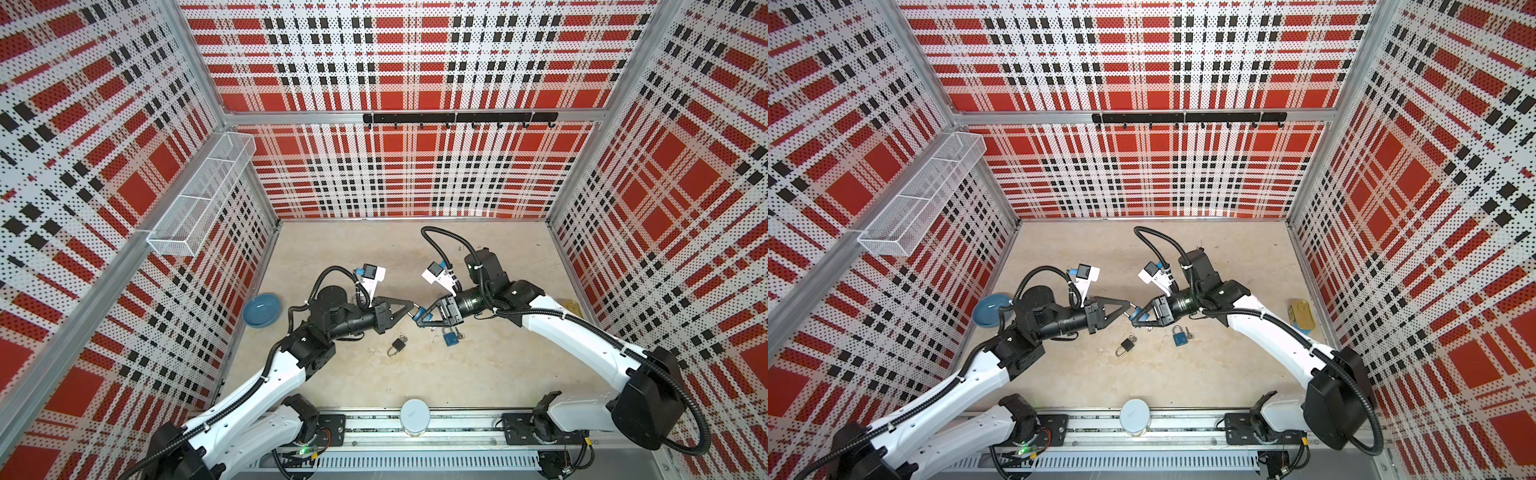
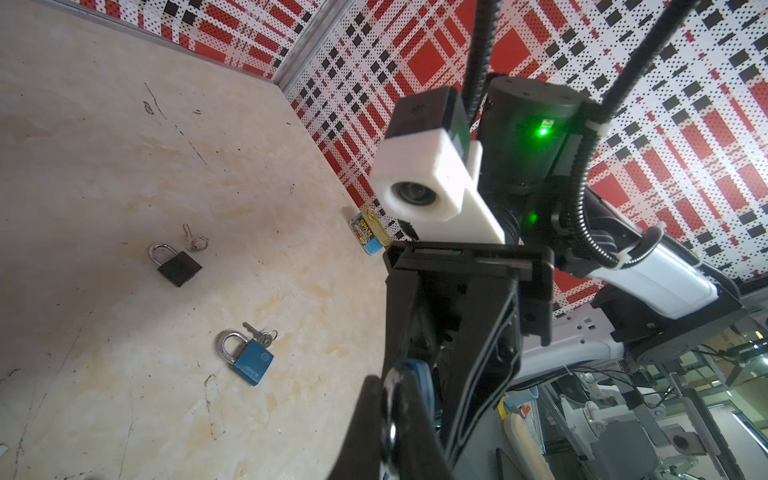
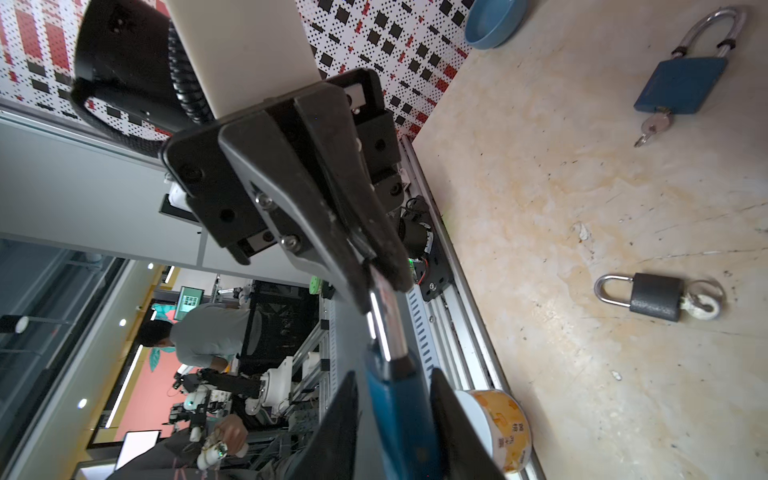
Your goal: Lock with the key
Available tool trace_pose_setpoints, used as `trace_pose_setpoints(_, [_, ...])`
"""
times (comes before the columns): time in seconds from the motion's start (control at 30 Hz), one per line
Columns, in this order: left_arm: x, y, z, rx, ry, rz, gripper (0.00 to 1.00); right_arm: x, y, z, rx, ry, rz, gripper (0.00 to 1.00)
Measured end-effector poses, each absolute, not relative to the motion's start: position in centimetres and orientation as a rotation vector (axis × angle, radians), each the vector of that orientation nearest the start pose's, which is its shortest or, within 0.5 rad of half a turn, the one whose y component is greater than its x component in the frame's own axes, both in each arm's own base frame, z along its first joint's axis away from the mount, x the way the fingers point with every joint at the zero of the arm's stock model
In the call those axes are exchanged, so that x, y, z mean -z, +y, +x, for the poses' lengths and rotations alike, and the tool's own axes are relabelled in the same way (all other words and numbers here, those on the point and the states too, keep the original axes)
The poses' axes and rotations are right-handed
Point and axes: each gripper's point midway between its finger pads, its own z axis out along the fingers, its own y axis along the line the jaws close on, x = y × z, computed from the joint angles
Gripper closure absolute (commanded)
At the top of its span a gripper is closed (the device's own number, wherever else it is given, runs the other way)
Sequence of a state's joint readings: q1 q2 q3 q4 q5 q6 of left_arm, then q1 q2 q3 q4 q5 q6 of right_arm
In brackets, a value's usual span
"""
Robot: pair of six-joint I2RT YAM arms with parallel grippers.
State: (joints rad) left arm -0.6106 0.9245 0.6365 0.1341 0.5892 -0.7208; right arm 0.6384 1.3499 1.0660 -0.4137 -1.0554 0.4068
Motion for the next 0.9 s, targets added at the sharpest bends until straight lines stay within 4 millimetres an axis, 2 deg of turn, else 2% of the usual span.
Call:
trace_pose_setpoints(0.17, [-27.9,-25.9,22.0,1.434,1.91,0.374,1.0,-26.1,32.3,18.6,-1.704,2.195,-0.902,0.58])
trace_pose_setpoints(0.5, [-28.3,-24.9,22.8,1.426,1.924,0.355,1.0,-25.6,31.2,19.0,-1.705,2.157,-0.845,0.58])
trace_pose_setpoints(0.67, [-28.3,-24.6,23.1,1.422,1.923,0.344,1.0,-25.3,30.8,19.2,-1.715,2.15,-0.817,0.63])
trace_pose_setpoints(0.9, [-28.6,-24.6,23.0,1.433,1.92,0.346,1.0,-25.5,30.8,19.6,-1.725,2.135,-0.798,0.83])
